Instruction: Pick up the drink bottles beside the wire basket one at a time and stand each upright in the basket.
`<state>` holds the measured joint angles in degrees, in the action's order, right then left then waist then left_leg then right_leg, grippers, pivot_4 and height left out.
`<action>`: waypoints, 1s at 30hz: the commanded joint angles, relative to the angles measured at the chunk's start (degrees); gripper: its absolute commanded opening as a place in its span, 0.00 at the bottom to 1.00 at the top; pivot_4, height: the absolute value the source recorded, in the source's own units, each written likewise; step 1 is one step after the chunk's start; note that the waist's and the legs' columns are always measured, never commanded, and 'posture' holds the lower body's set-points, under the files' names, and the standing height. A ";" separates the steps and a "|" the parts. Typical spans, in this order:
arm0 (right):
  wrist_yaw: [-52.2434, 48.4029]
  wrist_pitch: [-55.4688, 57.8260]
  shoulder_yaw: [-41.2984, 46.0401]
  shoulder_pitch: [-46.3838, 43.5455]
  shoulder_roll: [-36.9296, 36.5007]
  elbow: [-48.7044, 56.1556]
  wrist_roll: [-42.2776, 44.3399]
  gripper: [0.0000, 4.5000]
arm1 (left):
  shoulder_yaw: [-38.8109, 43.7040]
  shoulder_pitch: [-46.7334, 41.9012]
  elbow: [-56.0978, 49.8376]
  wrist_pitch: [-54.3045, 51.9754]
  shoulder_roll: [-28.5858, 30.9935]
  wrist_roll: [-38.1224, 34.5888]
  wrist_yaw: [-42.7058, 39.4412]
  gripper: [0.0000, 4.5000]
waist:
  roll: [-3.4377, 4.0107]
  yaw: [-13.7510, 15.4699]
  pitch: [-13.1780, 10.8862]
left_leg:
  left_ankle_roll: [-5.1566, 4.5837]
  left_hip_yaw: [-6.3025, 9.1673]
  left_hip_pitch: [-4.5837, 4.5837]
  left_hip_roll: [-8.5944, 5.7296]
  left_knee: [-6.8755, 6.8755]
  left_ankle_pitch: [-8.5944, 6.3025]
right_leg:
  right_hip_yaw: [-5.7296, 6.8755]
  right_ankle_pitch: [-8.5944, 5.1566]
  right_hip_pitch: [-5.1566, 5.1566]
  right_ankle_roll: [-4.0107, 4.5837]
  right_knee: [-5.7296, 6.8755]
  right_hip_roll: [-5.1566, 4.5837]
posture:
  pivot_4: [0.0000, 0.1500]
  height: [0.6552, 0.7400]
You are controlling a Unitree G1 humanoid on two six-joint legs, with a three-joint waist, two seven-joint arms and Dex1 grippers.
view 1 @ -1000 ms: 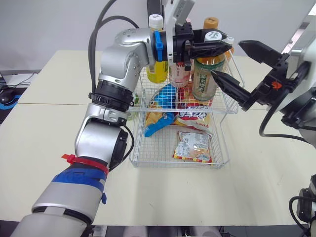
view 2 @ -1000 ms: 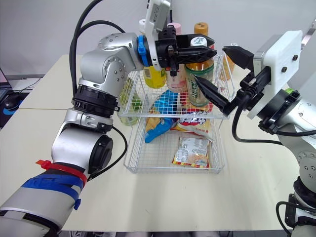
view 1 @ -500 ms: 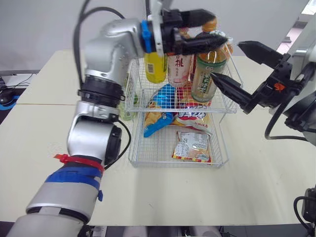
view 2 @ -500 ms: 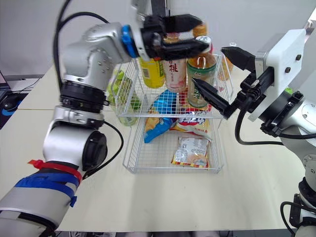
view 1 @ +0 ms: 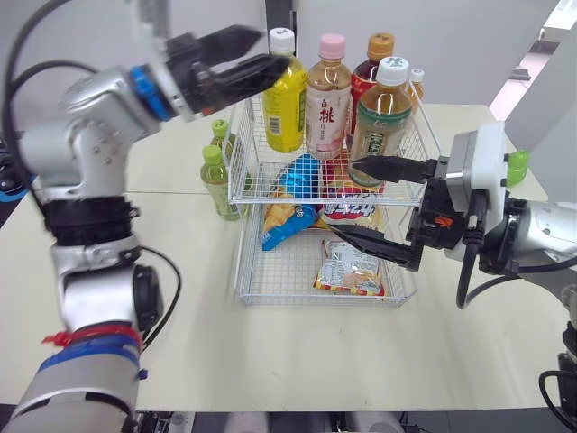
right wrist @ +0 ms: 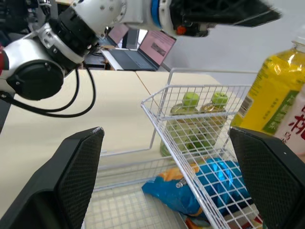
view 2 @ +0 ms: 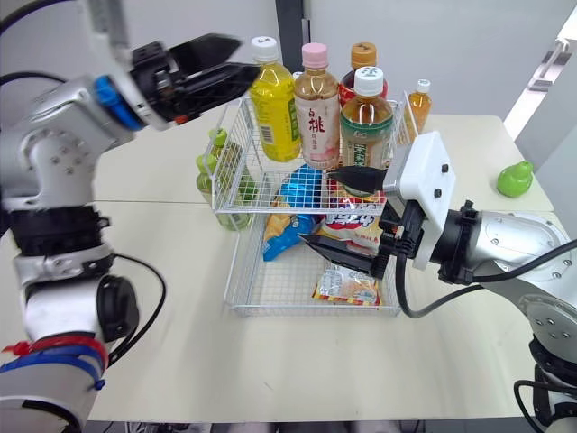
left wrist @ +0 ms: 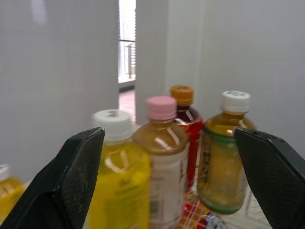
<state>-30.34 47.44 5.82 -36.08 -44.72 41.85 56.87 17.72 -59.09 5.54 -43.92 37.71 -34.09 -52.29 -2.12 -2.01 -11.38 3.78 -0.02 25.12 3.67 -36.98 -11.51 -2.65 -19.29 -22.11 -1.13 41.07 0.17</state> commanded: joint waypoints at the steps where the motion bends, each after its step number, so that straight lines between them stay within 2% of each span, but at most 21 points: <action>1: -2.77 -2.68 -0.22 -3.52 1.96 -4.03 -0.20 1.00 | 7.36 7.00 -7.71 -0.44 4.36 -0.45 5.73 1.00 | 0.00 -0.16 0.00 | 0.00 -0.04 -0.04 0.01 0.01 0.00 | -0.04 0.00 0.00 0.00 0.00 -0.01 | 1.00 1.00; 5: -5.80 -4.02 -2.20 -6.40 3.84 -8.06 -1.89 1.00 | 14.27 19.20 -12.82 -0.31 6.12 -1.20 9.34 1.00 | 0.00 0.12 0.00 | 0.00 0.02 -0.14 0.02 0.03 0.00 | 0.05 0.00 0.10 0.00 0.01 -0.04 | 1.00 1.00; 10: -9.09 -7.31 -4.28 -9.14 6.89 -12.66 -5.89 1.00 | 20.33 42.13 -21.78 2.72 2.48 -1.41 9.93 1.00 | -0.05 0.09 0.04 | 0.00 -0.05 -0.22 0.04 0.05 -0.01 | -0.01 0.01 0.13 0.01 -0.06 -0.20 | 1.00 1.00; 13: -10.38 -8.55 -4.69 -10.00 8.10 -14.42 -7.59 1.00 | 21.35 50.78 -27.09 2.75 -0.54 -3.28 11.34 1.00 | -0.08 0.41 0.04 | -0.01 0.02 -0.23 0.08 0.04 -0.01 | 0.08 0.01 0.23 0.01 -0.05 -0.31 | 1.00 1.00; 16: -11.19 -9.20 -4.85 -10.38 8.88 -15.44 -8.85 1.00 | 20.73 55.62 -30.07 3.65 -2.63 -3.93 13.11 1.00 | -0.09 0.69 0.05 | -0.01 0.18 -0.26 0.06 0.03 -0.01 | 0.13 0.01 0.37 0.01 -0.06 -0.34 | 1.00 1.00; 20: -11.78 -9.72 -4.92 -10.61 9.42 -16.09 -10.36 1.00 | 17.92 54.61 -30.99 4.27 -3.50 -4.75 15.56 1.00 | -0.09 0.68 0.06 | -0.02 0.19 -0.40 -0.01 0.01 -0.01 | 0.17 0.01 0.54 0.01 -0.06 -0.32 | 1.00 1.00; 23: -11.83 -9.77 -4.78 -10.62 9.43 -15.89 -11.36 1.00 | 13.43 49.02 -28.53 5.22 -3.07 -3.25 17.79 1.00 | -0.10 0.73 0.06 | -0.03 0.26 -0.41 -0.07 0.00 0.00 | 0.19 0.01 0.58 0.01 -0.06 -0.24 | 1.00 1.00; 30: -11.45 -8.15 -4.02 -9.20 8.23 -12.74 -11.26 1.00 | 1.98 33.49 -15.46 11.42 -3.88 5.68 22.14 1.00 | -0.09 0.23 0.06 | -0.03 0.17 -0.41 -0.11 0.04 -0.01 | 0.20 0.01 0.56 0.00 -0.11 -0.14 | 1.00 1.00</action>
<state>-42.10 39.28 0.07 -45.30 -35.82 26.34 45.20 21.62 -23.67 -12.02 -35.27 33.86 -30.99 -30.85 -2.22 -1.79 -11.33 3.75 0.10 24.71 3.57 -36.94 -11.52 -2.50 -19.27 -21.58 -1.12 40.97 0.02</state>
